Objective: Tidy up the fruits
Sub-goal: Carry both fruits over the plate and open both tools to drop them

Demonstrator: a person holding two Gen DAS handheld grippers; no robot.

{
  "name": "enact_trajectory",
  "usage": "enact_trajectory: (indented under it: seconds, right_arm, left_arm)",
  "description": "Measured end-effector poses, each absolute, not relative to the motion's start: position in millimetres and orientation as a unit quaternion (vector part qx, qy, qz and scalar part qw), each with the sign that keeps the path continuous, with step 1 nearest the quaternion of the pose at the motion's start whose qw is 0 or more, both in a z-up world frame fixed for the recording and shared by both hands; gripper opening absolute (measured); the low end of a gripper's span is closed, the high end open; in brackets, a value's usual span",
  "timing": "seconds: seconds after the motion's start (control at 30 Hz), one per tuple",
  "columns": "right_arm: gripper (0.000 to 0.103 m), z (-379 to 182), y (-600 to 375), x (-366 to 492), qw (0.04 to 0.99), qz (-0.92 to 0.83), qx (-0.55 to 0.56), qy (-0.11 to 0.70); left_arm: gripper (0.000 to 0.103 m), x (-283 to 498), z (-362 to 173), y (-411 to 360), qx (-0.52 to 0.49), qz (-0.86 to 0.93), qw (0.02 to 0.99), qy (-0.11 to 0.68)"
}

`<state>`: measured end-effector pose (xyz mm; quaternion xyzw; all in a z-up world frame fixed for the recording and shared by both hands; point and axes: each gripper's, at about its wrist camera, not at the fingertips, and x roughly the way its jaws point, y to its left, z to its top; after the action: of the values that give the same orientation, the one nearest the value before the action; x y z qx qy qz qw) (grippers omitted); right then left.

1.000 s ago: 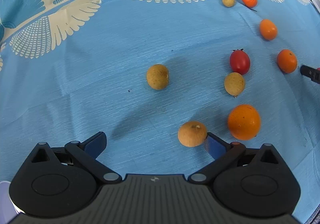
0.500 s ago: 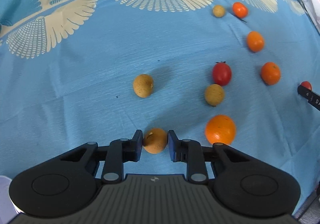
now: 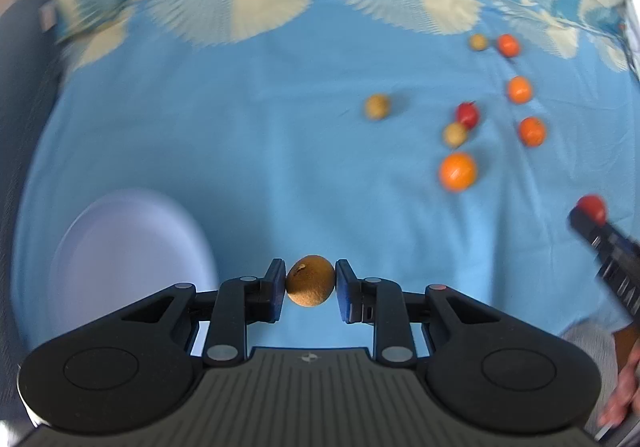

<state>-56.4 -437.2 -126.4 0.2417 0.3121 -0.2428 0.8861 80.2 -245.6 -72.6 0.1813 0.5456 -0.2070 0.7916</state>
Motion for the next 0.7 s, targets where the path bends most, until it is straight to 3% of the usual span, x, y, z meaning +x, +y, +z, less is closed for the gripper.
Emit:
enact_trajectory:
  seconds: [0.33, 0.7]
  right_arm:
    - [0.030, -78, -279, -60, 0.917, -0.086, 0.188, 0.342]
    - [0.030, -52, -200, -49, 0.926, -0.018, 0.114, 0.359]
  left_arm:
    - [0.029, 35, -30, -102, 0.122, -0.137, 0.816, 0.548]
    - [0.029, 32, -15, -14, 0.046, -0.099, 0.837, 0.536]
